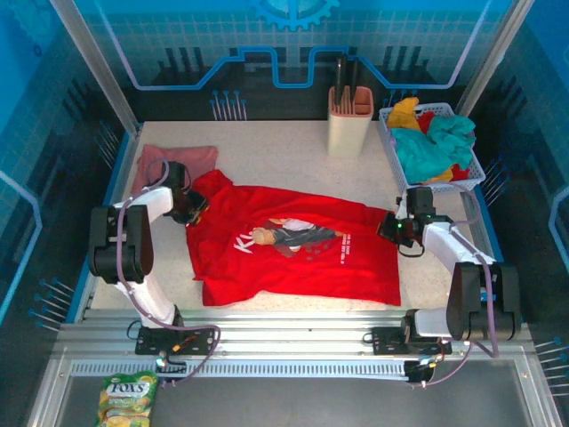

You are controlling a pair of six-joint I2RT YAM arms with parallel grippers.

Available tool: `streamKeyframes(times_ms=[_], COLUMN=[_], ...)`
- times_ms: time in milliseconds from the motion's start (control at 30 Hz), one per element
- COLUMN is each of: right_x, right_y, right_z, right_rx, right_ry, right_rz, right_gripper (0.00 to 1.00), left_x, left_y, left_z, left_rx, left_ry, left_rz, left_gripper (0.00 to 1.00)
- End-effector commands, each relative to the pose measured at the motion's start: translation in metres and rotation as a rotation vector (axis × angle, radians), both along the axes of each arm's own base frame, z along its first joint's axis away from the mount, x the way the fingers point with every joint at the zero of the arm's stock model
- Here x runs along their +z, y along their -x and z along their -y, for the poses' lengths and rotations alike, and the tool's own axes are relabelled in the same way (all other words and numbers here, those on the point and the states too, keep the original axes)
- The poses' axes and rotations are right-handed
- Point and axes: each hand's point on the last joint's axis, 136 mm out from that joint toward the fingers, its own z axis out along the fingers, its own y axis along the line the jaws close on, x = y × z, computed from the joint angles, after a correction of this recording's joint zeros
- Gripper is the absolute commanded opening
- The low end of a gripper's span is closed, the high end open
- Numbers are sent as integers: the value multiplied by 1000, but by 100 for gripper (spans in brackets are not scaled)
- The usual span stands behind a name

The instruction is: Fold and stack the t-shirts

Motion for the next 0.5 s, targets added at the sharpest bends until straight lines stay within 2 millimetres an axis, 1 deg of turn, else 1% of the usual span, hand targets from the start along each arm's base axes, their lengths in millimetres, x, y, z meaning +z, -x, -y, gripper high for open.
streamKeyframes(times_ms=[0,67,133,167,233,267,367,433,467], right_x=[12,13,14,15,16,17,19,23,26], right_y=[-12,-13,-14,-14,-14,-14,-15,-18,-20], right_z=[5,5,7,7,6,7,7,7,7], right_rx=[-5,-6,-11,-14,-13,-16,-21,-23,-25], right_ry=[-7,-6,-4,-6,-9,-9,-12,-14,-13], right_rz=[36,38,40,40,40,40,42,52,58], right_gripper=[0,0,0,0,0,0,0,0,0], left_x=[7,9,12,13,15,17,25,37,47], left_y=[1,2,2,2,2,3,3,0,-3], left_z=[-5,-6,-8,-8,-8,-7,-4,-3,-2], left_rx=[3,4,0,0,-5,-8,-20,-20,-17], left_ry=[-6,-14,-25,-30,-30,-26,-17,-12,-8], left_rz=[12,11,14,17,21,24,51,93,121], left_gripper=[23,16,12,7,5,0,0,0,0])
